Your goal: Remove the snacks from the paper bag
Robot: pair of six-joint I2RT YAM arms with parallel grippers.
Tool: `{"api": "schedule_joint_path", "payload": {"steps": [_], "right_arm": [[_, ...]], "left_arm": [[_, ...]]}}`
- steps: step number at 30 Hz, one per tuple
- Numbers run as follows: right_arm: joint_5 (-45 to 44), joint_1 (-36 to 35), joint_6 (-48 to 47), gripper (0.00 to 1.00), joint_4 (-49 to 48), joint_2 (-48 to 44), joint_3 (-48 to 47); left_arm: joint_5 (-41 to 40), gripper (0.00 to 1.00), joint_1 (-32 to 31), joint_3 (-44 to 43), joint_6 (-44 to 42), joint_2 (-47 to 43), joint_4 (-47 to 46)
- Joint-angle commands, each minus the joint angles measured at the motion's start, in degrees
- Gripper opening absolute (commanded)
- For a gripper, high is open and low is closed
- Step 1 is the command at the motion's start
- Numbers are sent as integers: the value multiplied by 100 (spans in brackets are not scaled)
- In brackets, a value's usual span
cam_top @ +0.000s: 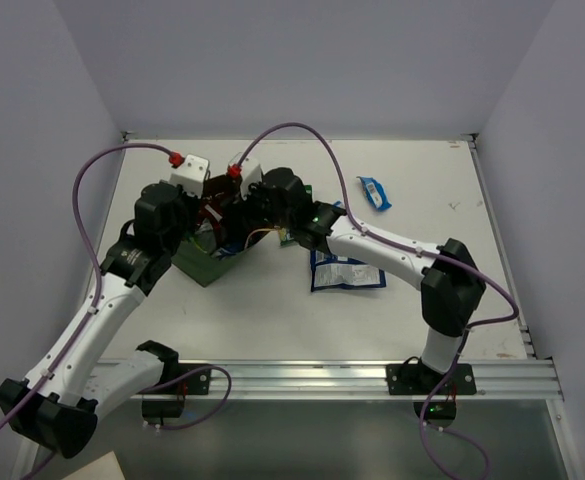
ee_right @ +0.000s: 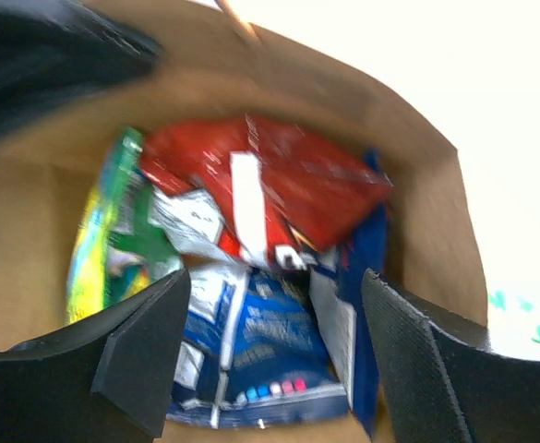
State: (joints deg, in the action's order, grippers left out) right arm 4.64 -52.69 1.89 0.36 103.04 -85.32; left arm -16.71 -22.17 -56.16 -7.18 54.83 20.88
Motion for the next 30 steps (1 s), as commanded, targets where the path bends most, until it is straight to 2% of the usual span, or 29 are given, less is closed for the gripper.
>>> {"api": "schedule_joint_path", "payload": {"steps": [1, 4, 12, 16, 17, 19, 20, 23, 24, 30], "right_arm": [[598, 4, -66, 79, -590, 250, -327], [897, -22, -48, 81, -616, 417, -494], [1021, -66, -5, 81, -502, 963, -881], [960, -66, 31, 75, -616, 1217, -1003], [890, -66, 48, 72, -599, 1270, -1048], [819, -58, 48, 57, -590, 1376, -1092], [793, -58, 31, 43, -598, 1385, -1083], [775, -49, -109, 17, -607, 1315, -1066], [801, -49, -145, 2, -616, 1228, -1057], [1371, -49, -575, 0, -459, 446, -785]], "left_arm": [[124, 0, 29, -273, 339, 54, -216], [177, 0, 29, -299, 515, 133, -234], [221, 0, 29, -518, 657, 309, -225], [388, 0, 29, -641, 657, 309, -146], [431, 0, 29, -659, 665, 300, -129], [423, 0, 29, -677, 665, 257, -67], [423, 0, 29, -677, 657, 213, -58], [309, 0, 29, -607, 656, 177, 3], [274, 0, 29, -580, 656, 160, 3], [-279, 0, 38, -439, 630, 230, -76]]}}
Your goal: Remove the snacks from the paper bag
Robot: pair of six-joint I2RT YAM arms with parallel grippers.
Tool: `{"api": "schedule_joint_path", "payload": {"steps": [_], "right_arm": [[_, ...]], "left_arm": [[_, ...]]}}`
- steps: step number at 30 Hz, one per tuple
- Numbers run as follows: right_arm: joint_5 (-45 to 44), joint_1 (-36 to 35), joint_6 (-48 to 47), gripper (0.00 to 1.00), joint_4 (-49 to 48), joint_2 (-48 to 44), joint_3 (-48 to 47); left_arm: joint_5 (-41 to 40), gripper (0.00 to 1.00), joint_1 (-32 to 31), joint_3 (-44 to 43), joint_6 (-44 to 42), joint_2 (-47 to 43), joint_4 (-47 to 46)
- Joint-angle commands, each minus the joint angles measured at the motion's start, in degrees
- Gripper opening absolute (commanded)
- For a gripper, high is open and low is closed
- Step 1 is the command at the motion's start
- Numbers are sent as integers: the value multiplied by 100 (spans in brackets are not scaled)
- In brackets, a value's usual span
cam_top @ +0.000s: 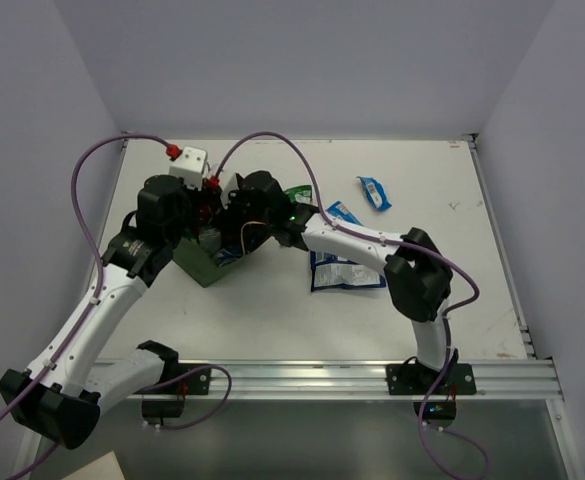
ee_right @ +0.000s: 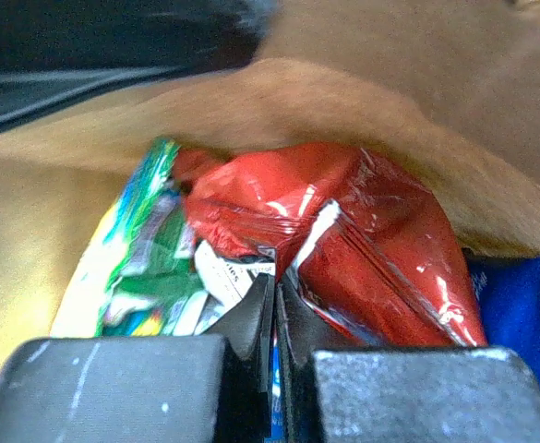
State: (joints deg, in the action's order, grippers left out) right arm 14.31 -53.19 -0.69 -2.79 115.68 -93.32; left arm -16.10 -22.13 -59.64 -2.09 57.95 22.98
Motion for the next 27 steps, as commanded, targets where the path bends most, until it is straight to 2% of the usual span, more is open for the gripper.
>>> {"api": "schedule_joint_path", "payload": {"steps": [1, 5, 14, 20, 23, 27], "right_arm": [[476, 2, -379, 0, -108, -1115, 50], [705, 2, -450, 0, -11, -1802, 278], [407, 89, -599, 0, -152, -2909, 560], [-58, 282, -617, 0, -249, -3148, 630], [63, 432, -450, 0, -257, -3253, 666], [55, 441, -336, 0, -249, -3315, 158]], "left_arm": [[-489, 0, 33, -109, 121, -39, -286], [-719, 0, 33, -197, 156, 154, -303], [-930, 0, 42, -268, 156, 216, -286], [-1009, 0, 60, -277, 156, 138, -215], [-913, 0, 68, -207, 139, 85, -206], [-807, 0, 68, -110, 147, 67, -180]]}}
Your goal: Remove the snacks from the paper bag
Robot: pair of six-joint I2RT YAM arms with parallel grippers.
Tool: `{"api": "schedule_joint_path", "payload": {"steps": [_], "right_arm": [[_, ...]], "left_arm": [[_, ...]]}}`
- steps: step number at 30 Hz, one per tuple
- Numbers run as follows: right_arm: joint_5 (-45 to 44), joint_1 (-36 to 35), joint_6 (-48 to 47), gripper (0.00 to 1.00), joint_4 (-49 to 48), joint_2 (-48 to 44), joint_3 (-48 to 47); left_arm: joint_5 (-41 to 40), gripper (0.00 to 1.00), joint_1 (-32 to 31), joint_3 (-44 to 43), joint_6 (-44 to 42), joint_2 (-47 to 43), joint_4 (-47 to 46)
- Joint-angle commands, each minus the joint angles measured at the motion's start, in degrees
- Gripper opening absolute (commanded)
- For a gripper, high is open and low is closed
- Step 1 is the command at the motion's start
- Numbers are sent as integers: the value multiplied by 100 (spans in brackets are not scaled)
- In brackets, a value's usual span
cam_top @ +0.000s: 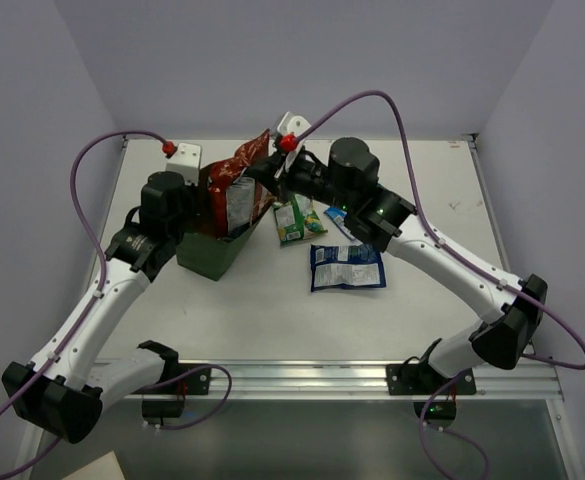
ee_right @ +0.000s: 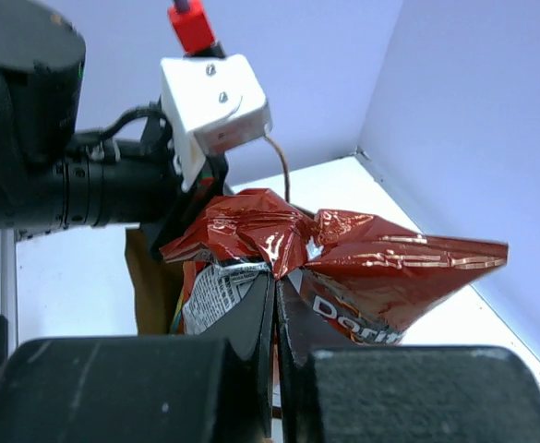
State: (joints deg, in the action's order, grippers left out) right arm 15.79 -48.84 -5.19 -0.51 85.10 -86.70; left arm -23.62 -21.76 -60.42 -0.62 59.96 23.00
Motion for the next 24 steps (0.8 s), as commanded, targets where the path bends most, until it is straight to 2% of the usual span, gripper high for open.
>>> {"api": "schedule_joint_path", "payload": {"steps": [1, 9, 13, 16, 17, 24], "right_arm": [[-163, 6, 141, 0, -467, -266, -611], [-1340, 208, 185, 0, -547, -687, -1086], [-2008, 803, 159, 0, -90, -1152, -850], [-2685, 1348, 246, 0, 278, -1618, -174], [-2843, 1507, 342, 0, 402, -1750, 306], [-3714, 2650, 1553, 0, 991, -2858, 2515]], "left_arm": [[-64, 0, 31, -13, 1, -143, -191], [-433, 0, 40, 153, -87, -169, -270], [-556, 0, 40, 189, -166, -134, -410], [-635, 0, 40, 154, -254, -99, -569], [-662, 0, 40, 110, -289, -82, -621], [-776, 0, 40, -84, -377, -2, -551]]}}
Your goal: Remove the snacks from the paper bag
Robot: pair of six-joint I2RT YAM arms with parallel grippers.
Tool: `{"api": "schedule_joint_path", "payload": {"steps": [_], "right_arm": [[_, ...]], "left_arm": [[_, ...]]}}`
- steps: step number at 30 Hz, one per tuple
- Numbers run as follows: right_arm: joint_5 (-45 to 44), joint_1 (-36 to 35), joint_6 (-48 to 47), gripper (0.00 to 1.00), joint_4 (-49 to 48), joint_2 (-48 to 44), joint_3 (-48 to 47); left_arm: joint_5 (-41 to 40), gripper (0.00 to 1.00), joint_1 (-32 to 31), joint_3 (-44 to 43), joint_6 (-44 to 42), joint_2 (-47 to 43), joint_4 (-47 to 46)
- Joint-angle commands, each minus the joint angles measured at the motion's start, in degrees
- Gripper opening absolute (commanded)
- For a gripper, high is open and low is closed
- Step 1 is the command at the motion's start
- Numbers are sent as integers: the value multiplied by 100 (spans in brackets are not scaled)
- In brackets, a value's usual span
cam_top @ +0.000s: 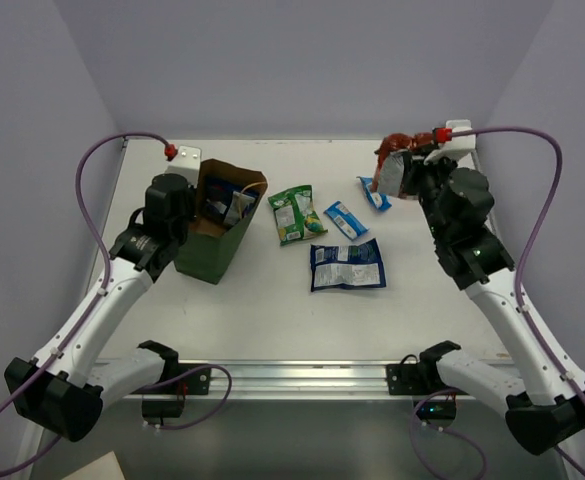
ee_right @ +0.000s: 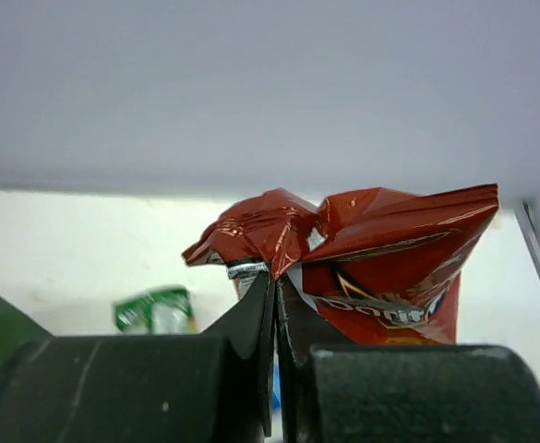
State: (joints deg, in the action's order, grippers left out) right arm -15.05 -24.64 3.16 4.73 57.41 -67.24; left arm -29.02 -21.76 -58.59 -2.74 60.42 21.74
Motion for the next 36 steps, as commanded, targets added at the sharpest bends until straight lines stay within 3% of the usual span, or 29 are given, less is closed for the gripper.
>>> {"api": "schedule_joint_path", "payload": {"steps": [1, 4, 7, 10, 13, 14, 15, 17, 18, 19, 22, 28, 31, 36], "right_arm": [[-735, 467, 878, 0, 546, -237, 772], [-553, 1186, 1467, 0, 739, -222, 1467], [130, 2038, 1881, 0, 898, 487, 1574], [695, 2681, 2145, 0, 828, 1323, 1232], [705, 2920, 2154, 1, 845, 2483, 556], [548, 2947, 2154, 7, 976, 2921, 163], [442, 2965, 2119, 24, 1099, 3082, -50], [318, 2930, 2058, 42, 1388, 3250, -550], [475, 2817, 1901, 58, 1399, 3190, -631], [520, 2712, 1795, 64, 1381, 3085, -676], [993, 1913, 1110, 75, 1250, 2584, -808], [3013, 76, -129, 76, 1117, 2063, -1536], [3340, -1126, -877, 76, 1660, 2501, -2667], [3509, -2103, -975, 76, 1707, 3267, -3584]], "left_arm": [[-262, 0, 40, -259, -261, -66, -451], [-298, 0, 40, -180, -437, -101, -591], [-175, 0, 40, -171, -569, -101, -679], [-8, 0, 31, -171, -648, -75, -750], [133, 0, 31, -162, -692, -48, -811], [159, 0, 31, -144, -736, -48, -811], [212, 0, 31, -144, -745, -40, -811], [256, 0, 31, -135, -771, -39, -803], [326, 0, 31, -135, -789, -39, -803], [361, 0, 31, -135, -789, -66, -803], [449, 0, 40, -118, -920, -92, -820], [721, 0, 31, -328, -1018, -57, -522], [906, 0, 31, -390, -983, -74, -399], [968, 0, 23, -417, -974, -101, -249]]}}
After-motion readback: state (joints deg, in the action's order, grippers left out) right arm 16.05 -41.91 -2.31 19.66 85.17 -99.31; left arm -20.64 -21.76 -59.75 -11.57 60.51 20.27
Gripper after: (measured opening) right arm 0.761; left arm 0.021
